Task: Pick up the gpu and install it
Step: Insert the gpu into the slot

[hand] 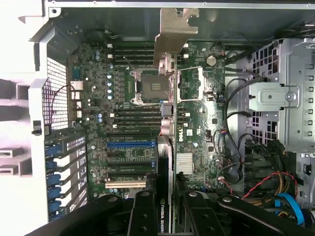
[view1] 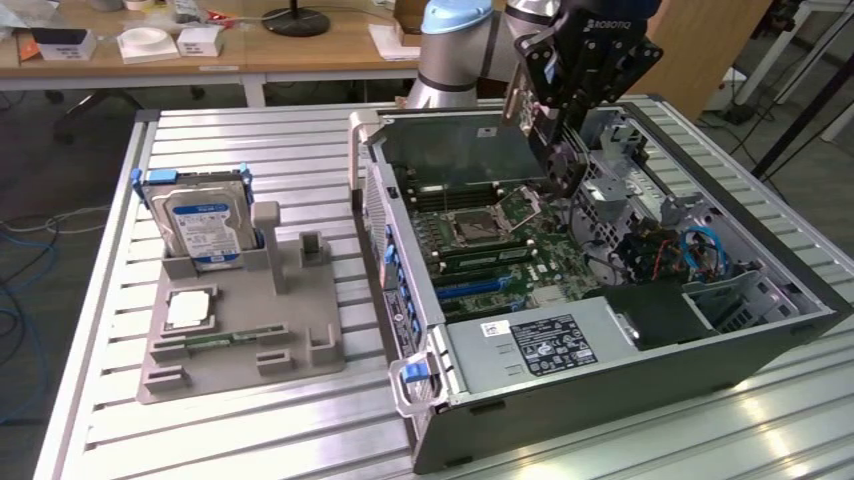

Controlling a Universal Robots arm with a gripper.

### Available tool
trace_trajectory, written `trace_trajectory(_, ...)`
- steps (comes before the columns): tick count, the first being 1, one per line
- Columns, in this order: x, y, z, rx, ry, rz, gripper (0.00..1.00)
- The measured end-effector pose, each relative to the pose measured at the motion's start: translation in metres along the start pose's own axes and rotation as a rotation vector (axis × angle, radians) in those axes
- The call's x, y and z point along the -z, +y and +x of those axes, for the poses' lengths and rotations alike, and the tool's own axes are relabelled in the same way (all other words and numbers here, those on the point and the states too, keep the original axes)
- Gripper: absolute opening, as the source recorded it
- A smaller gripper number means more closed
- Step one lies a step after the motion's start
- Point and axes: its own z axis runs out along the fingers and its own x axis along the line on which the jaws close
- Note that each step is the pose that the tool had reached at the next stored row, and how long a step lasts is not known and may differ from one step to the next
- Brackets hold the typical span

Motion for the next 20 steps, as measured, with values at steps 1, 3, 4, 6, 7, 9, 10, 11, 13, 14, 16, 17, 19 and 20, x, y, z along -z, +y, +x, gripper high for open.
trace_trajectory(1, 0.0000, 0.0000, 0.0000, 0.000, 0.0000, 0.0000, 0.26)
trace_trajectory(3, 0.0000, 0.0000, 0.0000, 0.000, 0.0000, 0.0000, 0.26)
trace_trajectory(4, 0.0000, 0.0000, 0.0000, 0.000, 0.0000, -0.0001, 0.26)
trace_trajectory(6, 0.0000, 0.0000, 0.0000, 0.000, 0.0000, 0.0000, 0.26)
trace_trajectory(7, 0.0000, 0.0000, 0.0000, 0.000, 0.0000, -0.0001, 0.26)
trace_trajectory(9, 0.0000, 0.0000, 0.0000, 0.000, 0.0000, 0.0000, 0.26)
trace_trajectory(10, 0.0000, 0.0000, 0.0000, 0.000, 0.0000, -0.0001, 0.26)
trace_trajectory(11, 0.0000, 0.0000, 0.0000, 0.001, 0.0000, -0.0001, 0.26)
trace_trajectory(13, -0.0001, 0.0000, 0.0000, 0.009, 0.0002, -0.0002, 0.26)
trace_trajectory(14, -0.0002, 0.0000, 0.0000, 0.015, 0.0004, -0.0004, 0.26)
trace_trajectory(16, -0.0003, 0.0000, 0.0000, 0.034, 0.0009, -0.0009, 0.26)
trace_trajectory(17, -0.0004, 0.0000, 0.0000, 0.046, 0.0011, -0.0013, 0.26)
trace_trajectory(19, -0.0005, 0.0000, 0.0000, 0.071, 0.0017, -0.0022, 0.26)
trace_trajectory(20, -0.0005, 0.0000, 0.0000, 0.082, 0.0020, -0.0025, 0.26)
